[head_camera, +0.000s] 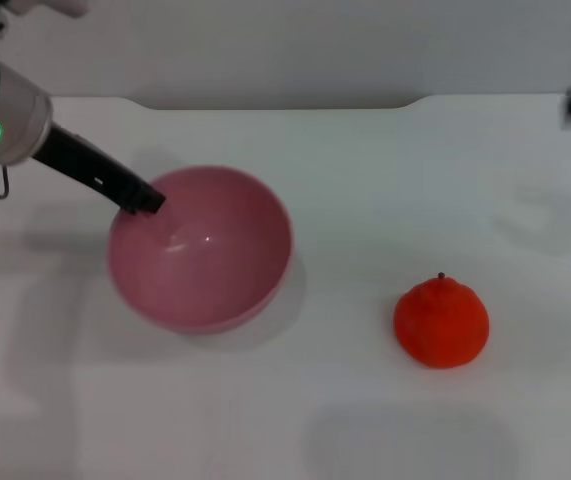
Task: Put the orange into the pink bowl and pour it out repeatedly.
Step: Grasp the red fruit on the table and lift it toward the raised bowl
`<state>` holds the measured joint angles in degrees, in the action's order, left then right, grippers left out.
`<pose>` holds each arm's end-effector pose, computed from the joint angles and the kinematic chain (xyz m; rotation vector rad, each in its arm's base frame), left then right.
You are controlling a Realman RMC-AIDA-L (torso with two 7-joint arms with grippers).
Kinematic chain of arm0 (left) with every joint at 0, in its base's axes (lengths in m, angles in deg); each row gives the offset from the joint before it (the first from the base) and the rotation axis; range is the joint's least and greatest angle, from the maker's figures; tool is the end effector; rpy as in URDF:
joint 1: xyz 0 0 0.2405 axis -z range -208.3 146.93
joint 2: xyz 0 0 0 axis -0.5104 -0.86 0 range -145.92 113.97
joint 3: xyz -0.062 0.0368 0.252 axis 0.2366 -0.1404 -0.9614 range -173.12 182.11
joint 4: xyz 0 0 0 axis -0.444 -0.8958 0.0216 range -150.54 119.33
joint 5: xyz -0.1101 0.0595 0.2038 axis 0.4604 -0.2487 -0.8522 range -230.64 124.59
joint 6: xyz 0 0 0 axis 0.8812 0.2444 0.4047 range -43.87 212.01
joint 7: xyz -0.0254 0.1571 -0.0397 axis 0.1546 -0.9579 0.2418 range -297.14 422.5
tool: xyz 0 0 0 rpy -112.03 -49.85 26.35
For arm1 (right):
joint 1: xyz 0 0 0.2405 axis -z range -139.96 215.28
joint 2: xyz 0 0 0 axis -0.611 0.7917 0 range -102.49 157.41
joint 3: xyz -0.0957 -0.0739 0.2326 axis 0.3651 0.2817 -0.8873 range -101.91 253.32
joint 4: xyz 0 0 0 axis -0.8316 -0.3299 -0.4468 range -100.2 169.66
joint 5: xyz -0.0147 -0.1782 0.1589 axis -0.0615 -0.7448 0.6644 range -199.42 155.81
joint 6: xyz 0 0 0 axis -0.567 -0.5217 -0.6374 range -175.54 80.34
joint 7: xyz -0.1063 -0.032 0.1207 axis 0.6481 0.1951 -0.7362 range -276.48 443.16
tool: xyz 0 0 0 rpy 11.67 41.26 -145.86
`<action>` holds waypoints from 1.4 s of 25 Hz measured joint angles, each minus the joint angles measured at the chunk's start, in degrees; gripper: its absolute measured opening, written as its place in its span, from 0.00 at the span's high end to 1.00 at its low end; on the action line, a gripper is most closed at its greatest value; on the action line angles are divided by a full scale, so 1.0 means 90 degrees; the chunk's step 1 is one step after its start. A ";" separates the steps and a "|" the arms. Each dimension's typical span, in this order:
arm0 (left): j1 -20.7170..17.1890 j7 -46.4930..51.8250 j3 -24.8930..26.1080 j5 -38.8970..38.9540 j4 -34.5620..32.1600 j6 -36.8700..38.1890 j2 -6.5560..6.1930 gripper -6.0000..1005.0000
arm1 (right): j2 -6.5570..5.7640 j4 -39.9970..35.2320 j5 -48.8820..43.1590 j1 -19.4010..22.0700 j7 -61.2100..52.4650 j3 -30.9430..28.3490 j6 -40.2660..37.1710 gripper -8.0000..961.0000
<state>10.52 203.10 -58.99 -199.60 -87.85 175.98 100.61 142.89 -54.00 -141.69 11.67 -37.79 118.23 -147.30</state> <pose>-0.1787 0.4252 0.0329 -2.5729 -0.9589 0.3029 0.1977 0.3690 0.1454 -2.5401 0.6539 0.3216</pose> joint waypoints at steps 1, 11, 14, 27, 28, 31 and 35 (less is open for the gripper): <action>0.0069 -0.0008 0.0107 -0.0002 0.0013 0.0064 -0.0003 0.95 | 0.0021 -0.0003 -0.0489 -0.0100 -0.0005 0.0238 -0.0035 0.48; 0.0249 0.0007 0.0229 -0.0003 0.0058 0.0240 0.0052 0.95 | 0.0379 0.1239 -0.2101 -0.0444 0.0175 0.2351 0.0774 0.48; 0.0244 0.0007 0.0232 -0.0003 0.0059 0.0247 0.0061 0.95 | 0.0377 0.1534 -0.2106 -0.0456 0.0174 0.2760 0.1054 0.49; 0.0180 0.0022 0.0188 -0.0003 0.0110 0.0266 0.0101 0.95 | 0.0382 0.2833 -0.2091 -0.0759 0.0141 0.3368 0.1976 0.49; 0.0180 0.0022 0.0188 -0.0003 0.0110 0.0266 0.0101 0.95 | 0.0384 0.2882 -0.2090 -0.0766 0.0141 0.3381 0.2031 0.49; 0.0177 0.0022 0.0184 -0.0003 0.0119 0.0256 0.0110 0.95 | 0.0382 0.2863 -0.2092 -0.0732 0.0163 0.3387 0.2169 0.50; 0.0177 0.0022 0.0179 -0.0003 0.0119 0.0234 0.0109 0.95 | 0.0376 0.2647 -0.2087 -0.0643 0.0161 0.3377 0.2190 0.50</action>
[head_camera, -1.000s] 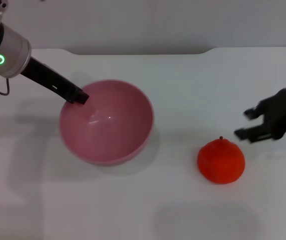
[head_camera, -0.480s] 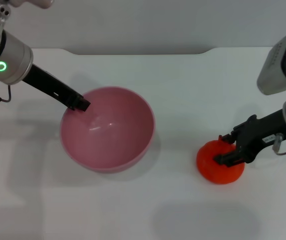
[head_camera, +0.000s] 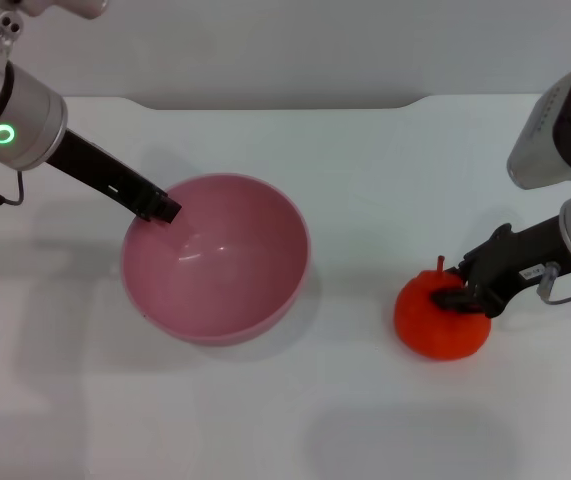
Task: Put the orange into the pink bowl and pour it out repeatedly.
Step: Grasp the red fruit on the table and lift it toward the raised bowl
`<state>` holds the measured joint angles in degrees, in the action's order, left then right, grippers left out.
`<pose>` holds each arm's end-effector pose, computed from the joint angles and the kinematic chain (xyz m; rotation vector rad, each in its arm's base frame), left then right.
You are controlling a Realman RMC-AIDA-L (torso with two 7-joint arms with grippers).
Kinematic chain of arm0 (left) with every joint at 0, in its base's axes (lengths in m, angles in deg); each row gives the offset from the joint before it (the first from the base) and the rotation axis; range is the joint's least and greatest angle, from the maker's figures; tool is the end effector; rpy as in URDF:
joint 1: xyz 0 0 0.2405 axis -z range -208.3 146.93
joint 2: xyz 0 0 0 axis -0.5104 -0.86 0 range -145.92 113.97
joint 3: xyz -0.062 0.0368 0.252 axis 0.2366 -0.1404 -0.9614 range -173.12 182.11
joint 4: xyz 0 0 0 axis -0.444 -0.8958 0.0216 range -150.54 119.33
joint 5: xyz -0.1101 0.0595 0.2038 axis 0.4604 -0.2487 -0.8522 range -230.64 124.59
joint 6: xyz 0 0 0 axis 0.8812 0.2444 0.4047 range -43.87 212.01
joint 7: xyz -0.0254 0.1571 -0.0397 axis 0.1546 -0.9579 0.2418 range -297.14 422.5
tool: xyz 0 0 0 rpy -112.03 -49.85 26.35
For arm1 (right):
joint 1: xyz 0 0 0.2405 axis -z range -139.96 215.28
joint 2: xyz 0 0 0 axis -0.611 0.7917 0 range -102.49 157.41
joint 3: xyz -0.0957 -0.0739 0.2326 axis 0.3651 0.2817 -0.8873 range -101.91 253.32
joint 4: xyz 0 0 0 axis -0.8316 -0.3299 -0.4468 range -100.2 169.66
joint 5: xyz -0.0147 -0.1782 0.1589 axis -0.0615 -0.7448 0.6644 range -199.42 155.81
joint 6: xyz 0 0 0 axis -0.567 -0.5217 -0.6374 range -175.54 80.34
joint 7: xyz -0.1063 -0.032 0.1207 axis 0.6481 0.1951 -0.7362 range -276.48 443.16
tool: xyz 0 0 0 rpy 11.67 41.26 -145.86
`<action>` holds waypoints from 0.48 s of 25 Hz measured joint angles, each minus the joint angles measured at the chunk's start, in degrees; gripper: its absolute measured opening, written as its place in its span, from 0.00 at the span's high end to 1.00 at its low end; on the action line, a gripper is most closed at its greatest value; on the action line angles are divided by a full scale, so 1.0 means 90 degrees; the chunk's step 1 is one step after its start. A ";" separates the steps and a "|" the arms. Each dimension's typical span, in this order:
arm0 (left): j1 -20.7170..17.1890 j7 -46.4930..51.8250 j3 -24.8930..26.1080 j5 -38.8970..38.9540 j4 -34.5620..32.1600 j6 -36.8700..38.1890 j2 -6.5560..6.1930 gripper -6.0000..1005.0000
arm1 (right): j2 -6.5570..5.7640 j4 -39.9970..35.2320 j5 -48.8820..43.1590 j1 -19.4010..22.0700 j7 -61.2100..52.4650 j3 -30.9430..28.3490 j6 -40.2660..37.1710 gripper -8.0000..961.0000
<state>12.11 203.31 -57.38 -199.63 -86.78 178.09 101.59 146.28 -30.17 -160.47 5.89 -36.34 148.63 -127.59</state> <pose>-0.1712 0.4225 0.0266 -2.6102 -0.9932 0.2938 0.2302 0.3942 -0.0337 -2.7808 0.6615 -0.2984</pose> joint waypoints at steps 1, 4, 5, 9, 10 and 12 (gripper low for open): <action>0.0000 0.0000 0.0002 0.0000 0.0000 -0.0002 -0.0002 0.95 | 0.0000 -0.0040 0.0002 0.0011 0.0000 -0.0002 -0.0005 0.50; 0.0000 0.0000 0.0002 0.0000 0.0000 -0.0002 -0.0002 0.95 | 0.0000 -0.0109 0.0002 0.0019 -0.0017 -0.0015 -0.0037 0.71; 0.0000 0.0000 0.0002 0.0000 0.0000 -0.0002 -0.0002 0.95 | 0.0001 -0.0111 0.0001 0.0020 -0.0019 -0.0024 -0.0042 0.74; 0.0001 0.0000 0.0004 0.0000 0.0008 -0.0006 -0.0005 0.95 | 0.0008 -0.0146 0.0002 0.0045 -0.0024 -0.0042 -0.0044 0.83; 0.0001 0.0000 0.0004 0.0000 0.0008 -0.0006 -0.0005 0.95 | 0.0011 -0.0195 0.0007 0.0066 -0.0033 -0.0052 -0.0044 0.84; -0.0006 -0.0001 0.0002 0.0000 0.0011 0.0009 -0.0014 0.95 | 0.0014 -0.0510 0.0117 0.0185 -0.0105 -0.0065 -0.0052 0.86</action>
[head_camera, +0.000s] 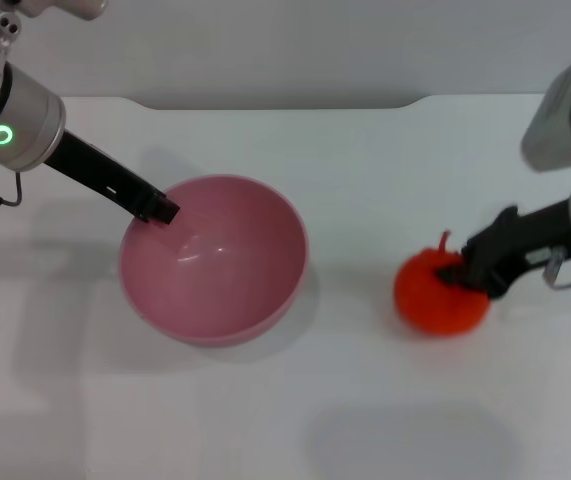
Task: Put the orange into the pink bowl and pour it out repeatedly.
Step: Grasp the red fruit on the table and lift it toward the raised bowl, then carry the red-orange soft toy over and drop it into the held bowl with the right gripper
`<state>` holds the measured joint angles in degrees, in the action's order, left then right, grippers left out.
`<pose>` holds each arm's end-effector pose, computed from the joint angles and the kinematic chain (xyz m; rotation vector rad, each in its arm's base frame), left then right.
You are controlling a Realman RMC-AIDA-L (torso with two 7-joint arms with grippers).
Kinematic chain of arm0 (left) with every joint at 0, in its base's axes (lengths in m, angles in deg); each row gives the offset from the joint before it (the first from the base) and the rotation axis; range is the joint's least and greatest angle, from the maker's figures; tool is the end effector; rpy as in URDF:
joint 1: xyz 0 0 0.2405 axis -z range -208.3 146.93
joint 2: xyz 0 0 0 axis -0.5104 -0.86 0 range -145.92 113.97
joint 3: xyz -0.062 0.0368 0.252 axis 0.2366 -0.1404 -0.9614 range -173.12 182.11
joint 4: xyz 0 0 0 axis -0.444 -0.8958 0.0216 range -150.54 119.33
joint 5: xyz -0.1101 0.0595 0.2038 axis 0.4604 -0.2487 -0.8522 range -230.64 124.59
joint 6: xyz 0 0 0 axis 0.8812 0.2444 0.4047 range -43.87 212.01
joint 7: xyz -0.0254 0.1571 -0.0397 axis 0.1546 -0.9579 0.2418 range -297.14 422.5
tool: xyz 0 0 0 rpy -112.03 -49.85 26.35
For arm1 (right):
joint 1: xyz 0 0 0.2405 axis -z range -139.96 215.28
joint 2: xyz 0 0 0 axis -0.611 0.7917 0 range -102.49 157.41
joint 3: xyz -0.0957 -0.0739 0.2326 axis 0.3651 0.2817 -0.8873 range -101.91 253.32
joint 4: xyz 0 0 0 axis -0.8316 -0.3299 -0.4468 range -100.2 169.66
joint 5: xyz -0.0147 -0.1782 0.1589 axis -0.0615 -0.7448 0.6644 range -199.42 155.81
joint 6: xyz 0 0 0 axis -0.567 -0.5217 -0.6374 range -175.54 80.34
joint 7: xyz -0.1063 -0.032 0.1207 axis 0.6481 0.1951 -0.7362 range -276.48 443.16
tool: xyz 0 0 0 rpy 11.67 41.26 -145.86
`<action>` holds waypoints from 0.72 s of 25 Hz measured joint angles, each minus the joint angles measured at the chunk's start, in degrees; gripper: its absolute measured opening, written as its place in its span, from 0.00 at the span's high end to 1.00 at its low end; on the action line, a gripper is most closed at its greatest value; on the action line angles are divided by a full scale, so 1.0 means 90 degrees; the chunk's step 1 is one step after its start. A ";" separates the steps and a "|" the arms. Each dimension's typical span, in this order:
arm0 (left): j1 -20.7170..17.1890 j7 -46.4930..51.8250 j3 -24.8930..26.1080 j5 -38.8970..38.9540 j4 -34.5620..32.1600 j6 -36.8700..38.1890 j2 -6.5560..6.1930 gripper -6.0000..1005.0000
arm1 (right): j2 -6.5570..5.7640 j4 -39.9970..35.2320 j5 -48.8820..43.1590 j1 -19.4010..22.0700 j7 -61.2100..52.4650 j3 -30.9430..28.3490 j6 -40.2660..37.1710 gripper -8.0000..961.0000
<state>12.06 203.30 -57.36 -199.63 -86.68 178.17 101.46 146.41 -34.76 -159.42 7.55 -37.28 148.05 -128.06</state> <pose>-0.1724 0.4224 0.0273 -2.6090 -0.9963 0.2968 0.2208 0.3950 -0.0214 -2.7499 0.6432 -0.2400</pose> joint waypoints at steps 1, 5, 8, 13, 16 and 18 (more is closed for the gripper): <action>0.0000 0.0000 0.0000 0.0000 0.0000 0.0000 0.0000 0.95 | -0.0003 -0.0279 0.0123 0.0090 -0.0059 -0.0008 -0.0014 0.87; -0.0003 -0.0009 -0.0004 0.0000 0.0010 0.0019 -0.0003 0.95 | -0.0002 -0.1927 0.0630 0.0491 -0.0397 -0.0171 -0.0337 0.89; -0.0004 -0.0016 -0.0031 0.0001 0.0025 0.0028 0.0001 0.95 | 0.0017 -0.3085 0.1047 0.0590 -0.0646 -0.0470 -0.0747 0.90; -0.0004 -0.0011 -0.0181 0.0001 0.0090 0.0033 0.0015 0.95 | 0.0016 -0.4467 0.1928 0.0600 -0.0768 -0.0990 -0.1048 0.93; -0.0003 -0.0010 -0.0204 0.0009 0.0093 0.0031 0.0021 0.95 | 0.0016 -0.4920 0.2361 0.0601 -0.0784 -0.1116 -0.1060 0.93; 0.0003 -0.0001 -0.0207 0.0028 0.0096 0.0022 0.0028 0.95 | 0.0015 -0.4996 0.2566 0.0573 -0.0781 -0.1053 -0.1070 0.94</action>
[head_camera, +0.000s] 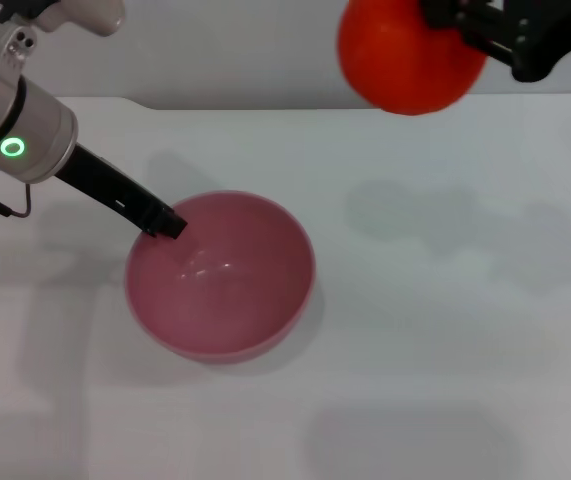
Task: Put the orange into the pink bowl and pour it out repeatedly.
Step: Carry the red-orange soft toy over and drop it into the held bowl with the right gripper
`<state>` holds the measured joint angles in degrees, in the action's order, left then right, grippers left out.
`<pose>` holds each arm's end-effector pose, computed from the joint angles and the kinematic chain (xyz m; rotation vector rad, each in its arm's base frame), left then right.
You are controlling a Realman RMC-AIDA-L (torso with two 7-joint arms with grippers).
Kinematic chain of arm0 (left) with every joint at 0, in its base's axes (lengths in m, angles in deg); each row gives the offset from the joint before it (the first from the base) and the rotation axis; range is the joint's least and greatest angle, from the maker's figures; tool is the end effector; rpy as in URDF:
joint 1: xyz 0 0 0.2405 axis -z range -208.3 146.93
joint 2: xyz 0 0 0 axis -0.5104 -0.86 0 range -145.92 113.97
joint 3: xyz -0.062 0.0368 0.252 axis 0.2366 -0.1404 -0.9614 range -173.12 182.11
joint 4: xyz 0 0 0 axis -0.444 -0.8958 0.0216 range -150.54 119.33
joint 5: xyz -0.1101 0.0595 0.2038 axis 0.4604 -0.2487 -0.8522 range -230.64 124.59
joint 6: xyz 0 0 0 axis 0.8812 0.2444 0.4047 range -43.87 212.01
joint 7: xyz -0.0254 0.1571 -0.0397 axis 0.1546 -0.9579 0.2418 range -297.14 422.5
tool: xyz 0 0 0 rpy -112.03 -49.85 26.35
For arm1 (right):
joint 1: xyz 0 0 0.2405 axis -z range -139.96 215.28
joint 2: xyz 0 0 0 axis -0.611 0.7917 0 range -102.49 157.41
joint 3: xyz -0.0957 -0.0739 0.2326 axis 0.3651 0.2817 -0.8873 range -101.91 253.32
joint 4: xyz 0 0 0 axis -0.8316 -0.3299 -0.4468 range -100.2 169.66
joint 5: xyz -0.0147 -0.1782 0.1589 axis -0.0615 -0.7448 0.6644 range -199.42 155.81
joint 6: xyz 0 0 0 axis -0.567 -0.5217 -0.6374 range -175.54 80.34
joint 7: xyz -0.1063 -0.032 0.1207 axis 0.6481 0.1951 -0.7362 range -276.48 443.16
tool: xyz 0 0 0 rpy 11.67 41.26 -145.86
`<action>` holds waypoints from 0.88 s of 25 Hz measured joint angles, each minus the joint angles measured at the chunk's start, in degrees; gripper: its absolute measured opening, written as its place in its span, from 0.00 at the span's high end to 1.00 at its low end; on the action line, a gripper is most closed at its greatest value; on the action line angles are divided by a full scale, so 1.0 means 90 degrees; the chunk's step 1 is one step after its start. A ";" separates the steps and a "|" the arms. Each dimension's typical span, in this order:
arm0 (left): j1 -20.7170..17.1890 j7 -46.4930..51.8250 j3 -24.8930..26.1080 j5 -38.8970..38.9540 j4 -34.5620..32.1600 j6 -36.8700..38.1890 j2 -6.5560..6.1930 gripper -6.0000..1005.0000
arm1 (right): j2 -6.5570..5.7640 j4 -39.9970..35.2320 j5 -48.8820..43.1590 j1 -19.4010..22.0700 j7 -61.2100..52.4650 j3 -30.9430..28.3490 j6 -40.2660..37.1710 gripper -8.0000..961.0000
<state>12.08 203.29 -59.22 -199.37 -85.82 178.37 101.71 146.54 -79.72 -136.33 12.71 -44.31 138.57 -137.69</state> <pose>-0.1719 0.4182 0.0172 -2.6393 -0.9914 0.3325 0.0484 0.3387 0.1130 -2.5859 0.0688 0.3899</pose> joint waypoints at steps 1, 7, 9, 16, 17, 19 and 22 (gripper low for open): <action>0.0000 0.0000 0.0000 0.0000 0.0000 0.0000 0.0000 0.95 | 0.0000 0.0012 0.0077 -0.0017 0.0037 0.0092 -0.0006 0.94; 0.0156 0.0064 -0.0155 0.0062 0.0134 -0.0079 0.0037 0.95 | 0.0015 0.0711 0.0139 -0.0062 0.0510 0.0902 0.0076 0.94; 0.0169 0.0065 -0.0216 0.0098 0.0154 -0.0125 0.0042 0.95 | 0.0013 0.1024 0.0126 -0.0116 0.0618 0.1118 0.0128 0.94; 0.0203 0.0069 -0.0351 0.0215 0.0178 -0.0181 0.0048 0.95 | -0.0012 0.1608 0.0051 -0.0252 0.0657 0.1562 0.0408 0.87; 0.0217 0.0069 -0.0354 0.0218 0.0178 -0.0176 0.0049 0.95 | -0.0010 0.1638 0.0024 -0.0251 0.0658 0.1620 0.0460 0.86; 0.0224 0.0070 -0.0354 0.0218 0.0178 -0.0175 0.0049 0.95 | -0.0004 0.1650 -0.0006 -0.0242 0.0658 0.1678 0.0502 0.84; 0.0227 0.0070 -0.0354 0.0218 0.0178 -0.0176 0.0049 0.95 | 0.0004 0.1653 -0.0012 -0.0210 0.0657 0.1688 0.0519 0.79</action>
<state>14.13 203.92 -62.41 -197.41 -84.22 176.79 102.15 146.58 -64.85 -136.44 10.82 -38.39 153.76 -133.02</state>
